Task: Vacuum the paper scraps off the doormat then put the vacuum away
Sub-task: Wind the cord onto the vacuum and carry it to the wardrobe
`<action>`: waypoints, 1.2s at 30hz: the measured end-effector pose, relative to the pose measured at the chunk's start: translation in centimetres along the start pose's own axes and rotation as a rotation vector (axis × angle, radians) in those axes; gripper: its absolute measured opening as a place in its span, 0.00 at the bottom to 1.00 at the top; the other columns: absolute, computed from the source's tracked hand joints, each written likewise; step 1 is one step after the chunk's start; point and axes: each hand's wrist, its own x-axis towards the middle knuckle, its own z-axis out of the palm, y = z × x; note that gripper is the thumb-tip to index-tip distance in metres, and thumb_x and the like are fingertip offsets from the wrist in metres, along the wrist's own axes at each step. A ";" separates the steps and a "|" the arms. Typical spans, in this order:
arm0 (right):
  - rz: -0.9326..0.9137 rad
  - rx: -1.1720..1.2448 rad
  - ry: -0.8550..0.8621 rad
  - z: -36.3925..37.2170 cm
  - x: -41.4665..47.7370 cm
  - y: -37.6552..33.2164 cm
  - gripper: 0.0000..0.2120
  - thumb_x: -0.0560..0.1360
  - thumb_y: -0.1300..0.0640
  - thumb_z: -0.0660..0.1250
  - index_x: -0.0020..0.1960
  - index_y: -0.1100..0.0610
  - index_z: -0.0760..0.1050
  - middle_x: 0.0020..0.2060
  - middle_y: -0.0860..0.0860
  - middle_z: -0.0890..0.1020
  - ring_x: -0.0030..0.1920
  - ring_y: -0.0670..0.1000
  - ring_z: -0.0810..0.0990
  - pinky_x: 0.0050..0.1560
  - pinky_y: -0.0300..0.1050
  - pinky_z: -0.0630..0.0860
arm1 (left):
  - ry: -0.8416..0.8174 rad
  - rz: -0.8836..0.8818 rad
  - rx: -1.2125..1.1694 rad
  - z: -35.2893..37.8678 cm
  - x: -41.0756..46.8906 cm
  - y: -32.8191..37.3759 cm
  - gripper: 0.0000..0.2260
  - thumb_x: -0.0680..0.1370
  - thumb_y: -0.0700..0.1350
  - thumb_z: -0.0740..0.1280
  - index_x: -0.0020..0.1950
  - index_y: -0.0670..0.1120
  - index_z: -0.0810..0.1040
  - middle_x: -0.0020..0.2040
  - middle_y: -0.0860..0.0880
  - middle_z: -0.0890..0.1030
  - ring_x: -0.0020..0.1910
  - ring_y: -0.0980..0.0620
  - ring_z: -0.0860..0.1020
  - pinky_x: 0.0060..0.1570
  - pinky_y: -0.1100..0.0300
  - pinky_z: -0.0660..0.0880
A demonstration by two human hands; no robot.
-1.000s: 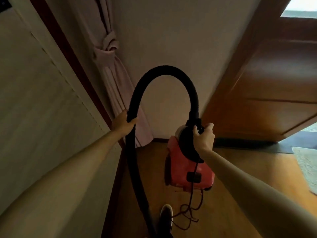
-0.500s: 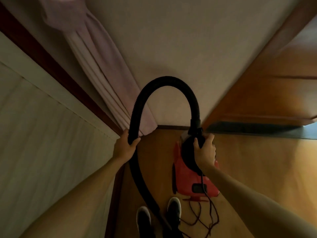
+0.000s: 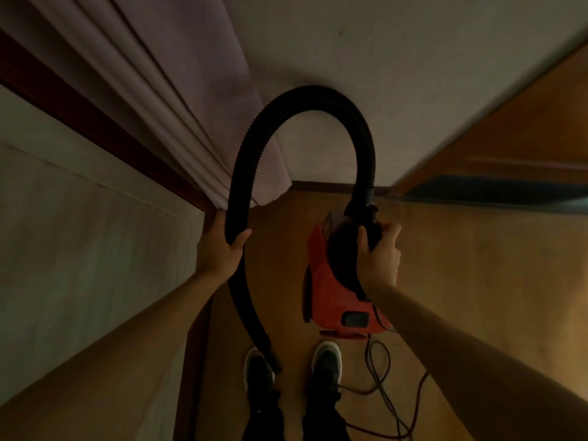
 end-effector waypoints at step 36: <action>-0.030 -0.023 0.061 18.2 10.4 14.9 0.17 0.82 0.49 0.58 0.62 0.61 0.62 0.55 0.60 0.79 0.50 0.59 0.81 0.37 0.45 0.75 | 0.195 -0.346 -0.224 16.6 11.3 -13.9 0.19 0.80 0.48 0.68 0.70 0.50 0.71 0.67 0.50 0.75 0.64 0.50 0.74 0.57 0.60 0.70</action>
